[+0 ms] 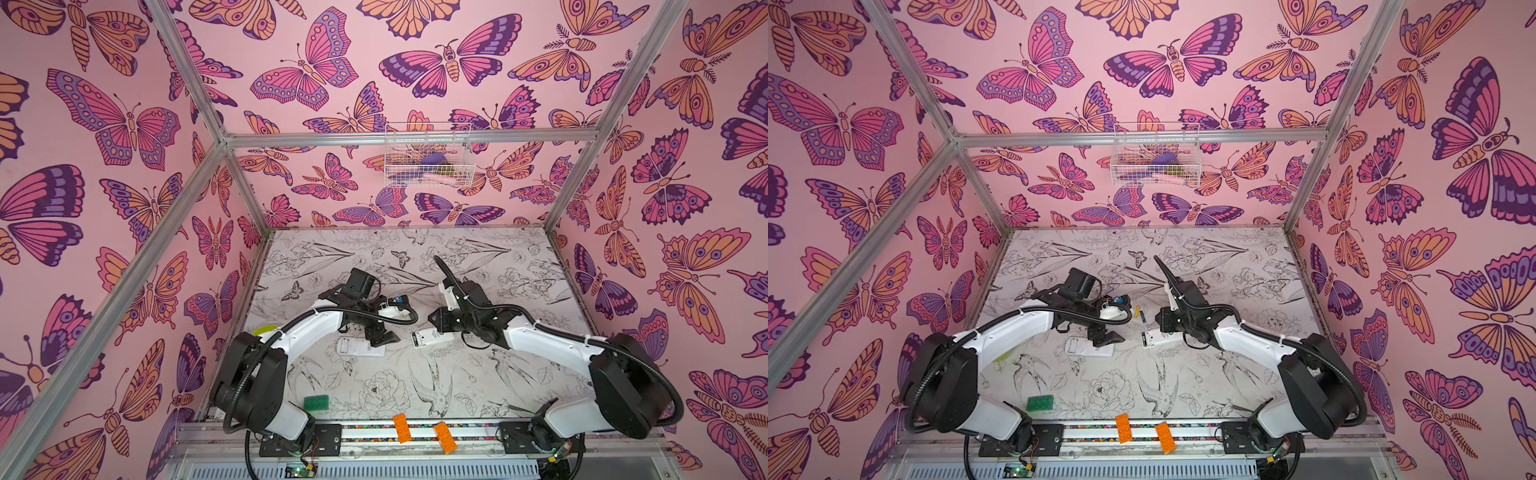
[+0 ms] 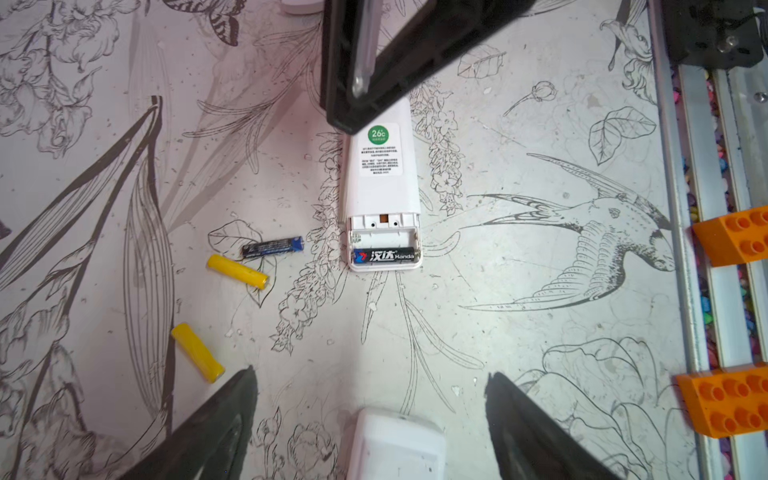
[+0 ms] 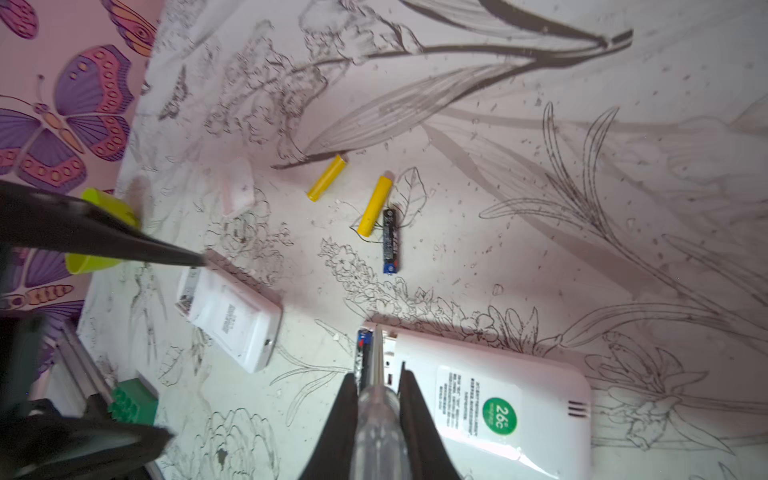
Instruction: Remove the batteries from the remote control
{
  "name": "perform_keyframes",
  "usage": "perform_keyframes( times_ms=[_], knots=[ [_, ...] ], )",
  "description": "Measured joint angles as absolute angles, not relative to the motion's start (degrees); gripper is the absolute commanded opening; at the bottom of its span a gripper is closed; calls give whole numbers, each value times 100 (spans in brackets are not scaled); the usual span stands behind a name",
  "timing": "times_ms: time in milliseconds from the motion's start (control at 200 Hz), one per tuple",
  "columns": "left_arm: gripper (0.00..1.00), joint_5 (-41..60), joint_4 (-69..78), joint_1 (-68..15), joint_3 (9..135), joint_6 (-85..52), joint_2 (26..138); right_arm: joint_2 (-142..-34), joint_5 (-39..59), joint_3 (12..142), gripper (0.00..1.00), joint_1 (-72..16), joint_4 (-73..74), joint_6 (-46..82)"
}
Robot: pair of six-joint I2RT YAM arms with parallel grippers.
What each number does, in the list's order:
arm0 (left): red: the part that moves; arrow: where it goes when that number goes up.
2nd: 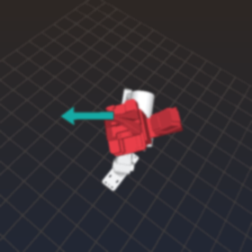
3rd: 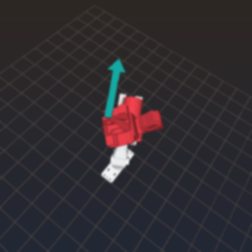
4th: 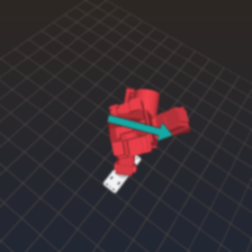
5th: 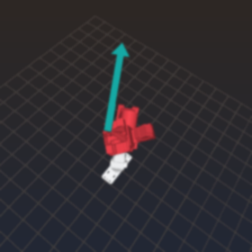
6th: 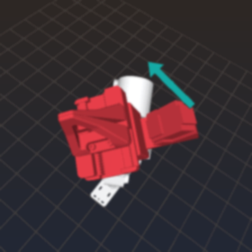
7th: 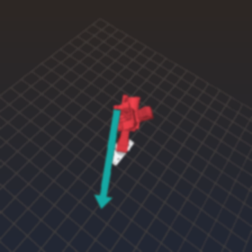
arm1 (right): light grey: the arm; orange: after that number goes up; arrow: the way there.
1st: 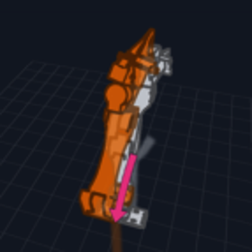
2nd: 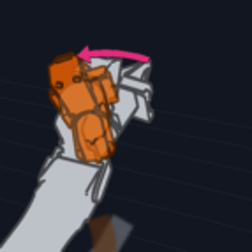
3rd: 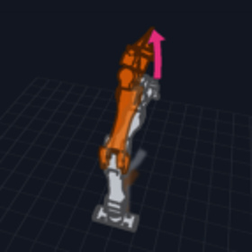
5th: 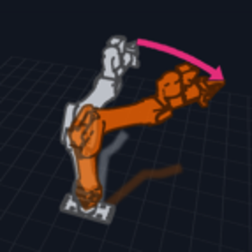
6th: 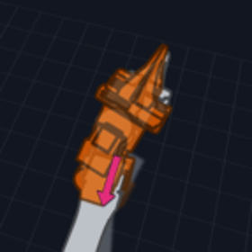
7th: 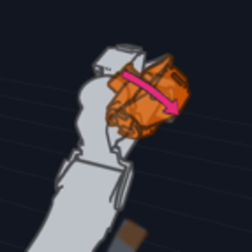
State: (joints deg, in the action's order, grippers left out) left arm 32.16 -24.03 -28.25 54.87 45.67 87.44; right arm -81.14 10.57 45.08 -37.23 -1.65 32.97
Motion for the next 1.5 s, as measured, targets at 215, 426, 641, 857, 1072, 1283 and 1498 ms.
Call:
perform_keyframes(
  times_ms=[215,426,641,857,1072,1283,1498],
  knots=[
    [87,2821,-1546,-3336,5325,4578,9198,-7325,1103,4200,0,-3723,-148,3551],
    [88,2383,-1063,-3778,5251,4510,9539,-7290,1260,3885,0,-3693,-287,3741],
    [85,1973,-1035,-4032,5406,4431,9959,-7408,1702,3802,0,-3535,-193,3885],
    [79,1767,-1057,-4130,5706,4296,10302,-7675,1933,3684,0,-3454,43,4032],
    [68,1752,-1125,-4139,5776,4257,10388,-7861,2069,3680,0,-3417,113,4056],
    [63,1876,-1208,-4145,5817,4239,10466,-7957,2082,3680,0,-3380,174,4060],
    [55,1931,-1229,-4154,5931,4182,10567,-8058,2064,3680,0,-3336,283,4086]
  ],
)
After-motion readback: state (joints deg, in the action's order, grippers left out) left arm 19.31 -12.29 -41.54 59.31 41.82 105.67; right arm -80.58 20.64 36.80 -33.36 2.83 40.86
